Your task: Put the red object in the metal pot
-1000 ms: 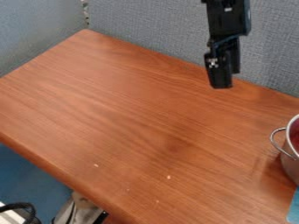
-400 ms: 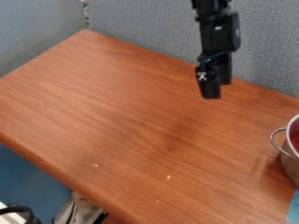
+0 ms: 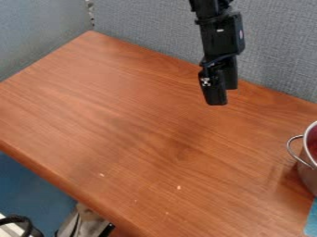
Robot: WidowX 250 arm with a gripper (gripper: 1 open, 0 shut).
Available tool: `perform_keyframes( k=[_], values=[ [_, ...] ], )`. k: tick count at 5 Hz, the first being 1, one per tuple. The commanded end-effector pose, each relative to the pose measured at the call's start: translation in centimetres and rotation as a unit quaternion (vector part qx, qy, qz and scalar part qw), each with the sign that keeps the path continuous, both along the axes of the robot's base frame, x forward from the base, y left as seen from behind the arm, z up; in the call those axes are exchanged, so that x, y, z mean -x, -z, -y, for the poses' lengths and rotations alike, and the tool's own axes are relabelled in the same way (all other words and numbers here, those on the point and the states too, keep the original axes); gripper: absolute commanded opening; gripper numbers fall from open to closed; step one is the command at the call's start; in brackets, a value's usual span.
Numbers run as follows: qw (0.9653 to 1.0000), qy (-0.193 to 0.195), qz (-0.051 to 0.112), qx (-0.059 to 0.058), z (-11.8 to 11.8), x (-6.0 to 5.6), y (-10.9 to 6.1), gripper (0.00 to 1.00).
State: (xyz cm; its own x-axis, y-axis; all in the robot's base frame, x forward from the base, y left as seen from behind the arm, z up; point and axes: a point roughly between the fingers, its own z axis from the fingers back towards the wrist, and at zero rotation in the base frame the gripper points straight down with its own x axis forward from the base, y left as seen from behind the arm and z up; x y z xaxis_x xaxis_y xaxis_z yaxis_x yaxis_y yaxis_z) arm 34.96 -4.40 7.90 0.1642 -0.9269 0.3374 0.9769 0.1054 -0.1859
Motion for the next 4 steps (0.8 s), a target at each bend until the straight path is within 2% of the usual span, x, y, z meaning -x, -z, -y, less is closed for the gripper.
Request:
perform_keyframes(
  k=[1, 2, 3, 4],
  values=[
    [0.9979, -0.052, 0.040, 0.000, -1.0, -1.1, -2.4, 1.00],
    [0.9950, -0.090, 0.044, 0.002, -0.5, -1.5, -1.4, 1.00],
    [0.9906, -0.129, 0.047, 0.003, 0.0, -1.9, -0.4, 1.00],
    [0.9949, -0.090, 0.047, 0.009, -0.4, -1.5, -1.5, 1.00]
  ],
)
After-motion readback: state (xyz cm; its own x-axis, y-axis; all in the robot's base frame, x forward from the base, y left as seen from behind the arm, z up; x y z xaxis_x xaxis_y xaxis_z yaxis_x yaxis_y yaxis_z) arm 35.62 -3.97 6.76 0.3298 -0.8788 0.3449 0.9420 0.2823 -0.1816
